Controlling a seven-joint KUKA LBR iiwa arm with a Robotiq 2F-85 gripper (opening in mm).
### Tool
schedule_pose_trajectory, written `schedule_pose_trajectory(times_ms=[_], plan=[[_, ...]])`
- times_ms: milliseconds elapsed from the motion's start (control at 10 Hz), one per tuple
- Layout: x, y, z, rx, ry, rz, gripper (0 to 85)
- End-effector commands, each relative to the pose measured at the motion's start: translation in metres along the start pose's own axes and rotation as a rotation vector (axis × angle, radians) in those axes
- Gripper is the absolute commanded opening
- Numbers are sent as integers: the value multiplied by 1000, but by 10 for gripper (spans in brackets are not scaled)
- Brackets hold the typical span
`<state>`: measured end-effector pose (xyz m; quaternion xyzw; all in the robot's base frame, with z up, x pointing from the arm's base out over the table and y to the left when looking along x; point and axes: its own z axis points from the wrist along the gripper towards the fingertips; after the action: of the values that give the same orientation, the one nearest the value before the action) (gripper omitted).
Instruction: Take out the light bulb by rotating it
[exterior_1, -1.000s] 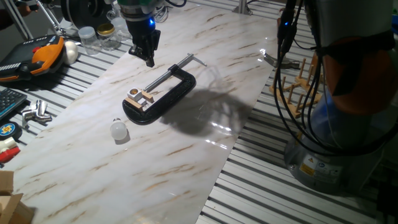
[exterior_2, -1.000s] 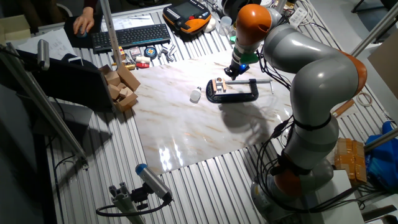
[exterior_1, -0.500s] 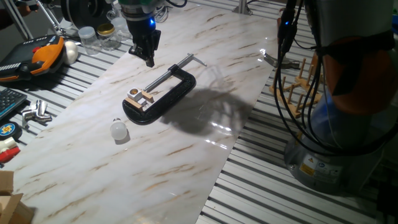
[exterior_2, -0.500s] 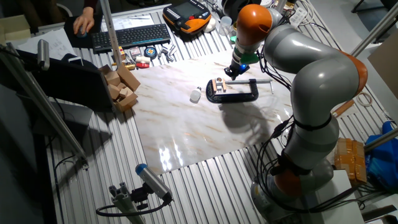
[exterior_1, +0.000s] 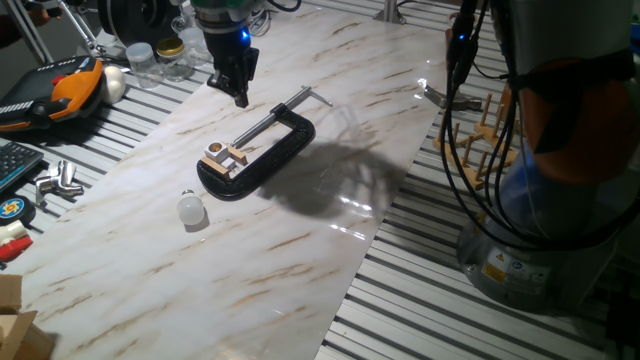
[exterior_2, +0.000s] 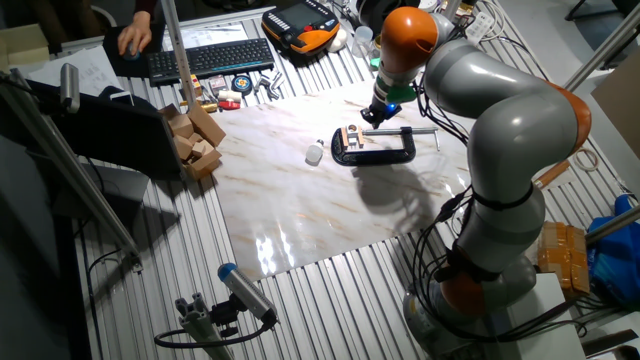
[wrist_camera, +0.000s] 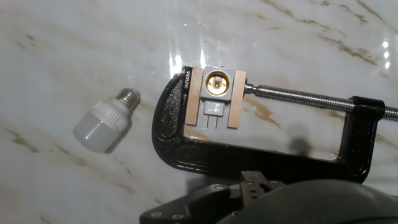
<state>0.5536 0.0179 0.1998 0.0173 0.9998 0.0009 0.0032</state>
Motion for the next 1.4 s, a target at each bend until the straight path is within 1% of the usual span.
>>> schedule_pose_trajectory(times_ms=[0, 1300], plan=[[0, 0, 0, 0, 2, -1, 0], [-3, 0, -2, -3, 2, -6, 0]])
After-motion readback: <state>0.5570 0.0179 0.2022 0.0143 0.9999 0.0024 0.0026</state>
